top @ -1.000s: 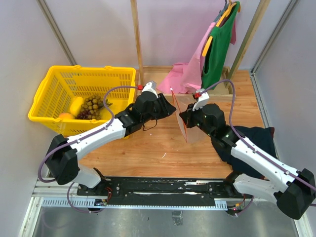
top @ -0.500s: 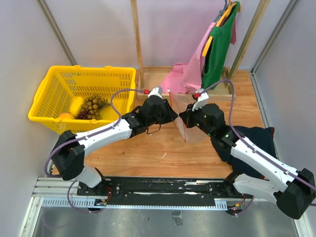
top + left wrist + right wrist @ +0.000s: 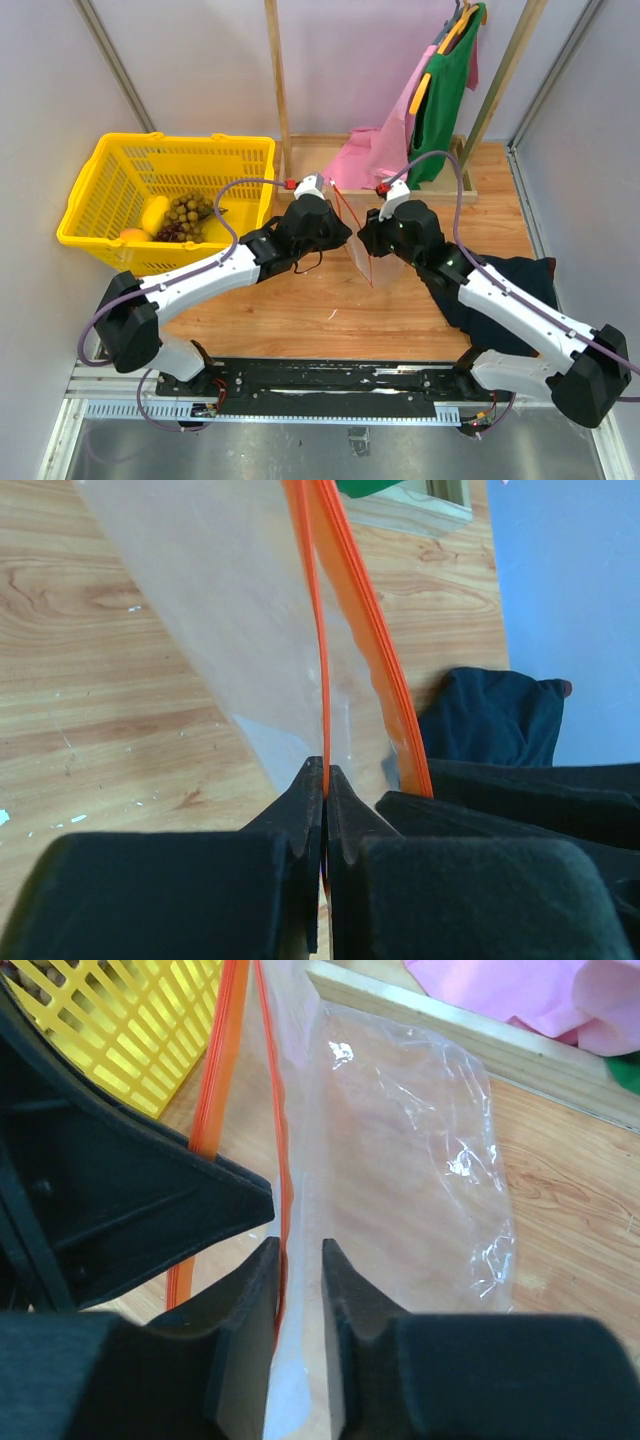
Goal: Place the food in the zip-top bag and seal the zipper
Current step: Open the zipper of the food storage bag.
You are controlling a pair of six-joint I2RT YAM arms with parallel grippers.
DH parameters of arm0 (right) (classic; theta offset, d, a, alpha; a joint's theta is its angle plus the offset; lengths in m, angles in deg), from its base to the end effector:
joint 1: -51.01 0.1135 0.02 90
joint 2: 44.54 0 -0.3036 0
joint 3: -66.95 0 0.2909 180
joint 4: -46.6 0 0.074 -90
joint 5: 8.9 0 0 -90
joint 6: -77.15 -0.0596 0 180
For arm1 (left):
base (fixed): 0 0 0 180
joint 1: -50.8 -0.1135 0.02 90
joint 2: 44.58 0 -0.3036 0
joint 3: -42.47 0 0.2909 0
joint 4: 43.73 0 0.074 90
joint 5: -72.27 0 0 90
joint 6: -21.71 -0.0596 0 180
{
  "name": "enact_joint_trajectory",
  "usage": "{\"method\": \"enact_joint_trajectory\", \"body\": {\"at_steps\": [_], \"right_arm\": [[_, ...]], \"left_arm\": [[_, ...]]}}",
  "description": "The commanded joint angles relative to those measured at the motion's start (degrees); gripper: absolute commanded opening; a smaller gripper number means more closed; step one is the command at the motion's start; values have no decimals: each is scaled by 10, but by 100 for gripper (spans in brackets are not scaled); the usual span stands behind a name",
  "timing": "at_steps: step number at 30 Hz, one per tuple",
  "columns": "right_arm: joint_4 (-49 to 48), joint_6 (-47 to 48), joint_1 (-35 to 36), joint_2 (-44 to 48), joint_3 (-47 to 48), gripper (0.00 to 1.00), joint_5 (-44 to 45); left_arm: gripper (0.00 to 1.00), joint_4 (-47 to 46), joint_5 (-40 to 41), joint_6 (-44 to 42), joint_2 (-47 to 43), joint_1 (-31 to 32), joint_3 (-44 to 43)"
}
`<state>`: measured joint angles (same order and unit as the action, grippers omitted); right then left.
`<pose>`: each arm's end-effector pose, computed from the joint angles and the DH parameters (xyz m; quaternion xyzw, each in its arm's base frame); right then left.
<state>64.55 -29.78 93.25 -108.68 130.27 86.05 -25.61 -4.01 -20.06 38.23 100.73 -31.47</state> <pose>0.2291 0.2010 0.3396 -0.1534 0.7980 0.2567 0.5233 0.2599 -0.2870 0.3100 -0.0499 0.8473 -0.3253 0.4168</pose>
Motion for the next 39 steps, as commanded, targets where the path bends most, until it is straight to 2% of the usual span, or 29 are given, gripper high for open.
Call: {"method": "enact_joint_trajectory", "body": {"at_steps": [1, 5, 11, 18, 22, 29, 33, 36, 39], "right_arm": [[27, -3, 12, -15, 26, 27, -1], [40, -2, 14, -25, 32, 25, 19], [74, 31, 14, -4, 43, 1, 118], [96, 81, 14, 40, 62, 1, 236], [99, 106, 14, 61, 69, 1, 270], [79, 122, 15, 73, 68, 1, 223], [65, 117, 15, 65, 60, 1, 173], [53, 116, 15, 62, 50, 1, 167], [47, 114, 16, 61, 41, 1, 170]], "left_arm": [[0, 1, 27, -10, -18, 10, -19], [0, 3, 35, -13, -23, 11, -18], [0, 31, 61, -33, -35, 11, -20], [1, 98, 99, -60, -41, 11, -31], [0, 121, 116, -67, -50, 11, -30], [1, 149, 141, -89, -49, 11, -48], [1, 117, 99, -89, -44, 11, -37], [4, 83, 65, -78, -40, 11, -20], [4, 66, 44, -71, -34, 11, -16]]}}
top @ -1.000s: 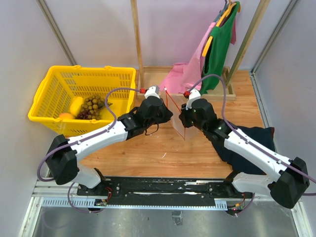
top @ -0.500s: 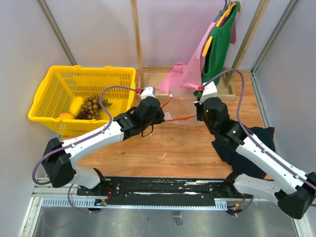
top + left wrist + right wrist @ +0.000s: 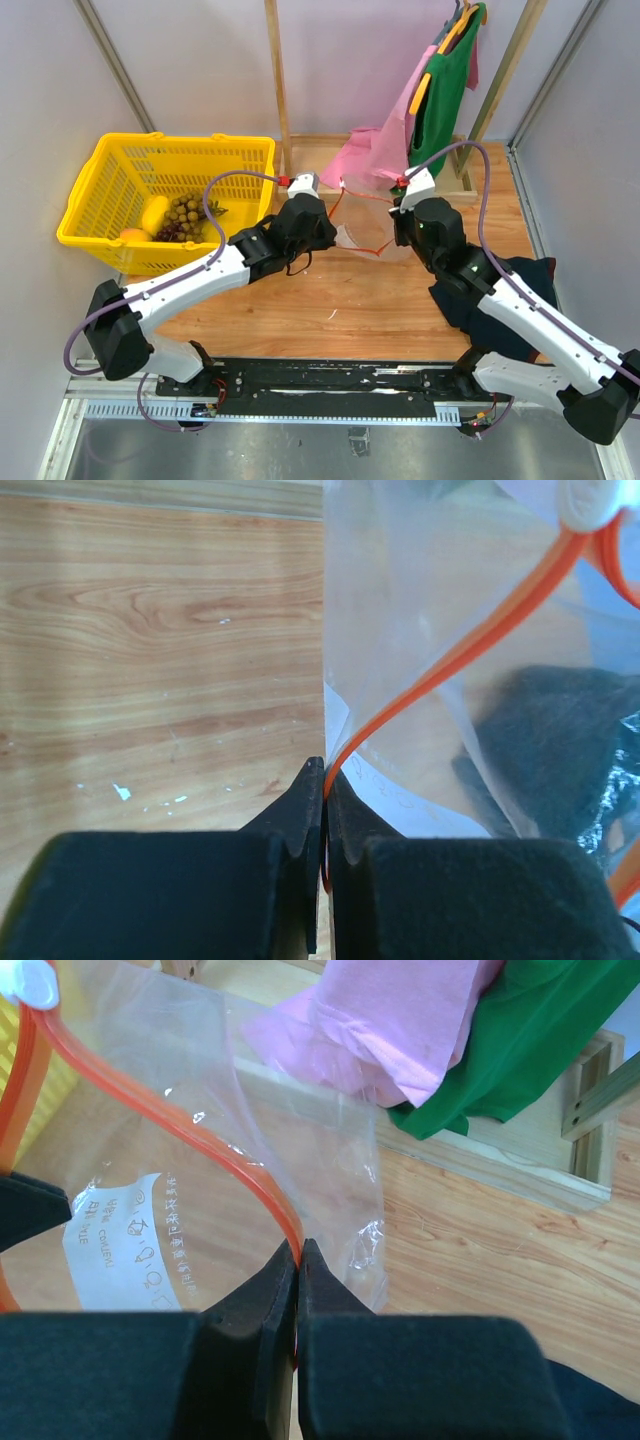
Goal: Place the food in the zip-top bag and seal the zipper
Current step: Open the zipper of the food storage bag.
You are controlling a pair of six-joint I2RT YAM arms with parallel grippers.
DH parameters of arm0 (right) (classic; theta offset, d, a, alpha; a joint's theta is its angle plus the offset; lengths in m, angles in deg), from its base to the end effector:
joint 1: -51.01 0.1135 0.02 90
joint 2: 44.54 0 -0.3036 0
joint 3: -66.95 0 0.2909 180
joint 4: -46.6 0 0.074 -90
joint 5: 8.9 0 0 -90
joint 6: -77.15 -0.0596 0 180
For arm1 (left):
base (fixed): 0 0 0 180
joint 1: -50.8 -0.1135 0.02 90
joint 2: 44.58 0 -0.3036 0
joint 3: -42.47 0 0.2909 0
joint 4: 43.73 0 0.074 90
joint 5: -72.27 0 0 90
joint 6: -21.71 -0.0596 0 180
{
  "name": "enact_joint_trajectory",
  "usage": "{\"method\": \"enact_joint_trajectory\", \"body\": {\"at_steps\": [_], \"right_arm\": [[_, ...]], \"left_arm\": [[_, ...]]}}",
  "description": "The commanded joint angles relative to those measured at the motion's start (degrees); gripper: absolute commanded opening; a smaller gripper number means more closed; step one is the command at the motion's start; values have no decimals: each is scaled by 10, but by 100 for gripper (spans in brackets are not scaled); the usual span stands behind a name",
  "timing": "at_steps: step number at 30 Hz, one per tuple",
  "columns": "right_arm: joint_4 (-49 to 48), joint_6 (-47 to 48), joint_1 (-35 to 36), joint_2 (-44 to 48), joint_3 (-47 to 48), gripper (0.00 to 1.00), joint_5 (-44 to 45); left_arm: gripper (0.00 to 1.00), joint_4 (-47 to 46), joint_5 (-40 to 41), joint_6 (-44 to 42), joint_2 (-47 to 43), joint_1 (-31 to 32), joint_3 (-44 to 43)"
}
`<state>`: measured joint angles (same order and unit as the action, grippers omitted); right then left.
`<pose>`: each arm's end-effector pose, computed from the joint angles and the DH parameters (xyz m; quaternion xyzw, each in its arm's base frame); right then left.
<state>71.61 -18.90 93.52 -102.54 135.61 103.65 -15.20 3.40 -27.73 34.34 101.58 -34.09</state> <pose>0.2145 0.1656 0.3928 -0.1284 0.7733 0.1065 0.6117 0.2465 -0.2680 0.3329 -0.0139 0.8598 -0.2354 0.4529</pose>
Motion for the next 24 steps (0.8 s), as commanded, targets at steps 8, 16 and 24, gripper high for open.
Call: {"method": "enact_joint_trajectory", "body": {"at_steps": [8, 16, 24], "right_arm": [[-34, 87, 56, -21, 9, 1, 47], [-99, 162, 111, 2, -12, 1, 207], [-151, 172, 124, 26, -44, 1, 249]], "left_arm": [[0, -39, -46, 3, 24, 3, -1], [0, -22, -23, 2, 21, 3, 5], [1, -19, -30, 3, 26, 3, 10]]}}
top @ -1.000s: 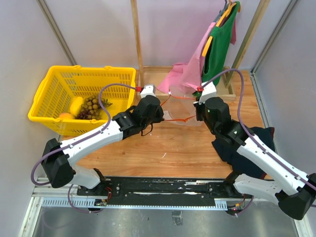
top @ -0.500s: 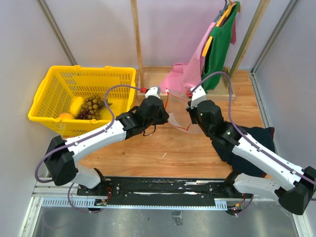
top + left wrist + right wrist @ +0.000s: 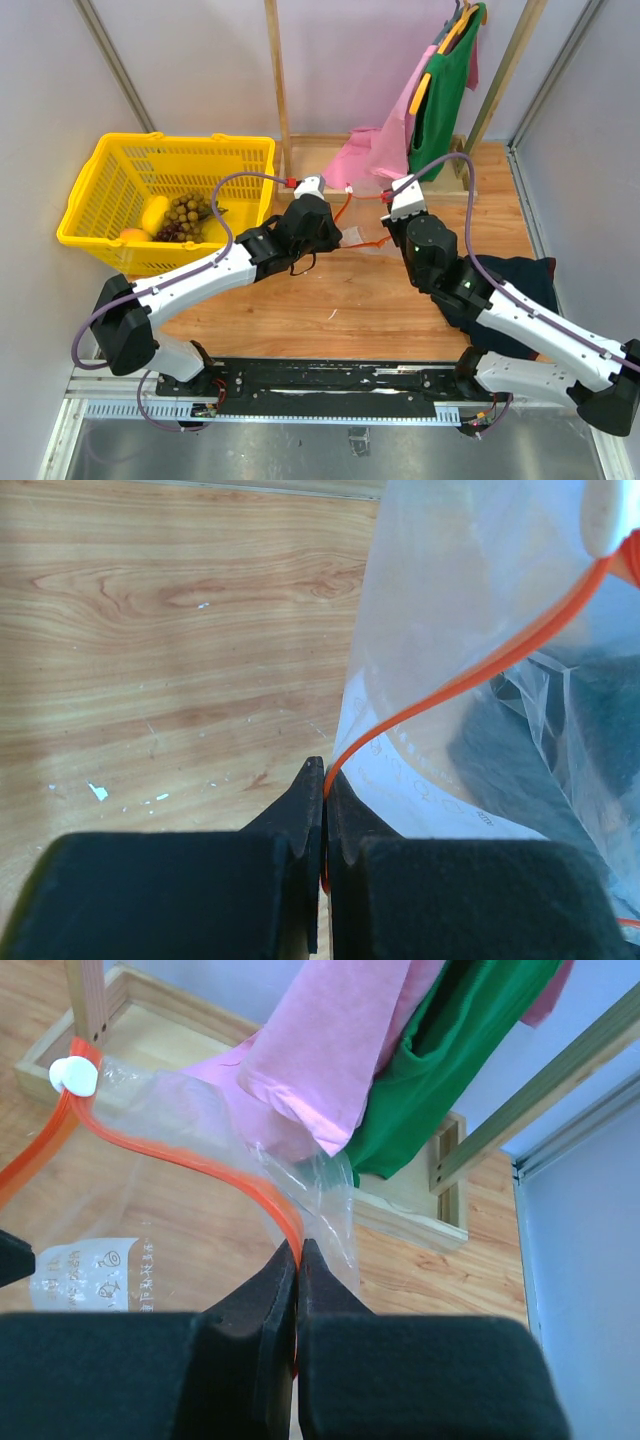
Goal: Place the food in the zip-top bag and seal the zipper
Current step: Open the zipper of the food storage bag.
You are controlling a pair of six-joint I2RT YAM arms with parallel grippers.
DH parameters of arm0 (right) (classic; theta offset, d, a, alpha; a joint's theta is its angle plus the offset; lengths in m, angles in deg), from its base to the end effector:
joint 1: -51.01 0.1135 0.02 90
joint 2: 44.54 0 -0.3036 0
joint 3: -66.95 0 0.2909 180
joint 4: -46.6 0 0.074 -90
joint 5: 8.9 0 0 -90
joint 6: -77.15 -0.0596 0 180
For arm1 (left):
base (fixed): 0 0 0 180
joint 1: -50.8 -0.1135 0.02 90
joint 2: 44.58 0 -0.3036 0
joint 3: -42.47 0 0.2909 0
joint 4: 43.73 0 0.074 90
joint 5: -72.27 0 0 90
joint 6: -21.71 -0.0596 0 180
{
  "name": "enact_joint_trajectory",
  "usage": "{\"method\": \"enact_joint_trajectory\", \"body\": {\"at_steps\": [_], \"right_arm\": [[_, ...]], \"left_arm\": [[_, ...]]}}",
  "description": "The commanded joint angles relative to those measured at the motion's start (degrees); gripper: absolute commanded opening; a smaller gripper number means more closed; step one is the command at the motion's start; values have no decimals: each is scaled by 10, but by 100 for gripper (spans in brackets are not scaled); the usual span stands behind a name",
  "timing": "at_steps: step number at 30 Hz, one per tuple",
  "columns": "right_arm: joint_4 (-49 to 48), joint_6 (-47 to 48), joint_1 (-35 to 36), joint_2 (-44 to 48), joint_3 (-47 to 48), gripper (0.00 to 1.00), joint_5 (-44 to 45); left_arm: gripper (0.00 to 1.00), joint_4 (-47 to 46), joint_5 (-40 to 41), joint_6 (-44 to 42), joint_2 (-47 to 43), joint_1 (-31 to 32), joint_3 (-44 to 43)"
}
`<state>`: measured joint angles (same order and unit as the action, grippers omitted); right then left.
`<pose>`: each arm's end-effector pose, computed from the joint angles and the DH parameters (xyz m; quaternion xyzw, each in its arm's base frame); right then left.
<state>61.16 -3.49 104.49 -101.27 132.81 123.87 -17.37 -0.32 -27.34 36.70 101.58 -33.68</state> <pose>0.1860 0.1832 0.4024 -0.1498 0.7158 -0.0147 0.6819 0.2511 -0.2795 0.3192 0.0002 0.8656 -0.2547 0.4312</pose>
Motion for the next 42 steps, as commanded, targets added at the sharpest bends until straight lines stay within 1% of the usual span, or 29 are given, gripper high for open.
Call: {"method": "enact_joint_trajectory", "body": {"at_steps": [1, 3, 6, 13, 24, 29, 31, 36, 38, 39, 42], "right_arm": [[-54, 20, 15, 18, -25, 1, 30], [-57, 20, 15, 21, -29, 1, -1], [-35, -5, 15, 9, -24, 1, -25], [-32, -50, 15, -18, -40, 1, -47], [-26, -50, 18, -48, -37, 1, -38], [-16, -51, 17, -61, -29, 1, -34], [-16, -52, 18, -64, -28, 1, -33], [-13, -56, 18, -66, -25, 1, -49], [-9, -59, 18, -67, -22, 1, -57], [-6, -60, 17, -67, -22, 1, -59], [-3, -64, 17, -65, -20, 1, -64]], "left_arm": [[1, 4, 6, 0, 5, 3, 7], [1, -2, 4, 3, 3, 3, 12], [1, -20, 1, 4, -6, 3, 16], [22, -80, -27, 13, -31, 3, 38], [55, -87, -24, 11, -55, 3, 42], [68, -83, -22, 8, -76, 3, 38], [72, -82, -18, 6, -85, 3, 39], [73, -79, -12, 8, -79, 3, 42], [71, -79, -13, 8, -69, 3, 42], [69, -79, -11, 8, -64, 3, 42], [58, -71, -7, 5, -49, 3, 39]]}}
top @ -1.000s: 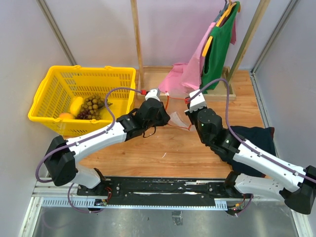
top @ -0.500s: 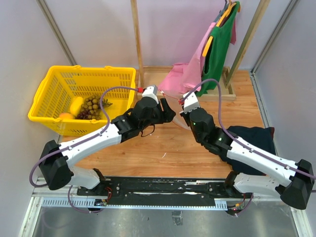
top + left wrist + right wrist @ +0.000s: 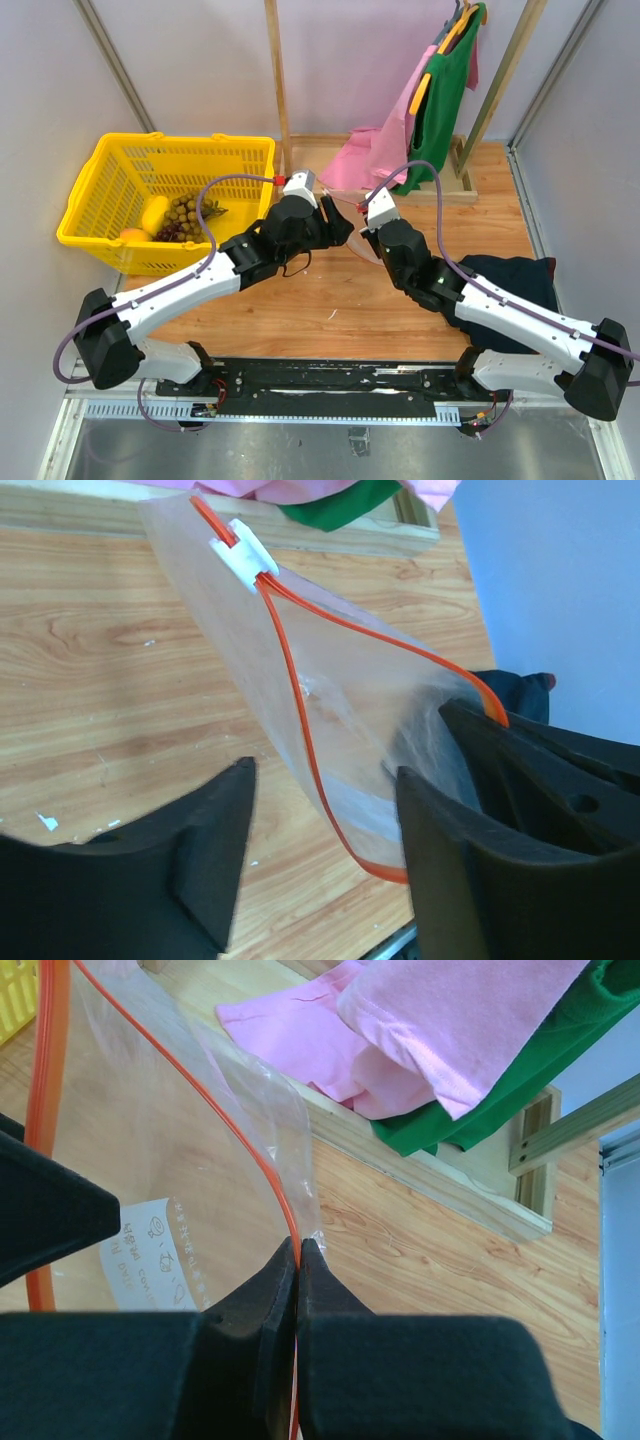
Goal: Place the food in the zip-top bag and seal the zipper
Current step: Open the zipper of the food storage bag.
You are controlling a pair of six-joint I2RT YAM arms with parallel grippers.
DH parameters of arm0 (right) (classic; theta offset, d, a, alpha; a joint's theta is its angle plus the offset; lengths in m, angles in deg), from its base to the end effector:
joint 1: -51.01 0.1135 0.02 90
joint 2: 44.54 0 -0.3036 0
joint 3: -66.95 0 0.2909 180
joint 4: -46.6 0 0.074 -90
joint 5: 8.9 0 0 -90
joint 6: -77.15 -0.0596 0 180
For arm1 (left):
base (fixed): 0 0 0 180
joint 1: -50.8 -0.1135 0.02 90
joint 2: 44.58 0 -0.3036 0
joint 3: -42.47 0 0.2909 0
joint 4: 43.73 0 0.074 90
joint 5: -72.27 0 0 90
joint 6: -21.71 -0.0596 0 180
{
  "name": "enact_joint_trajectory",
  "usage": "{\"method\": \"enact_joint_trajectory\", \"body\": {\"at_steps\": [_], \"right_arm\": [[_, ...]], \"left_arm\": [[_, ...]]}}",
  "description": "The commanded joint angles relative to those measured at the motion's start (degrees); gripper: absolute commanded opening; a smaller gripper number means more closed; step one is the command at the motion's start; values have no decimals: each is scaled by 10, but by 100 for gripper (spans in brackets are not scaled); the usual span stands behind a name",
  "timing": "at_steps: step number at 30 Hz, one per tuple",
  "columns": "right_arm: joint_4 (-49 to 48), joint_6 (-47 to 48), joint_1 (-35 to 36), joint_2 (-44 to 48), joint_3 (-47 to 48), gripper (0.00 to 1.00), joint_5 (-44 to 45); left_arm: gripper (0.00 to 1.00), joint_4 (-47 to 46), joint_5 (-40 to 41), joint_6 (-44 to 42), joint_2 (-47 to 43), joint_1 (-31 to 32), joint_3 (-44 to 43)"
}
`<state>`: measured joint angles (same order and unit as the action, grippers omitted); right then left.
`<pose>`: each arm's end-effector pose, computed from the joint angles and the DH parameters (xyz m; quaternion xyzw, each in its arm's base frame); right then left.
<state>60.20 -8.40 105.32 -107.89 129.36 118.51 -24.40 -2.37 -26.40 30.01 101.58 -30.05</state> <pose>0.1998 0.2161 0.3496 -0.1965 0.7491 0.0143 0.6325 0.2351 -0.2631 0.3477 -0.0116 0.8221 -0.3278 0.4655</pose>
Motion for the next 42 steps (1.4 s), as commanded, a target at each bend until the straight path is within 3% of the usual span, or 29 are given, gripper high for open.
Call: {"method": "enact_joint_trajectory", "body": {"at_steps": [1, 5, 8, 22, 28, 42], "right_arm": [[8, -16, 9, 1, 14, 1, -11], [20, -20, 9, 3, 14, 1, -5], [40, -20, 9, 8, 11, 9, 4], [149, -39, 9, 81, -13, 21, 28], [155, -38, 9, 97, -11, 1, 46], [135, -45, 9, 85, 25, 1, 28]], "left_arm": [[52, 1, 14, -5, 21, 2, 1], [23, 11, 22, -6, 27, 3, -2], [1, 20, 32, -6, 25, 2, -2], [0, 32, 38, -8, 25, 2, -2], [1, 41, 37, -8, 27, 2, 2], [3, 8, -28, -4, 79, 2, 8]]}}
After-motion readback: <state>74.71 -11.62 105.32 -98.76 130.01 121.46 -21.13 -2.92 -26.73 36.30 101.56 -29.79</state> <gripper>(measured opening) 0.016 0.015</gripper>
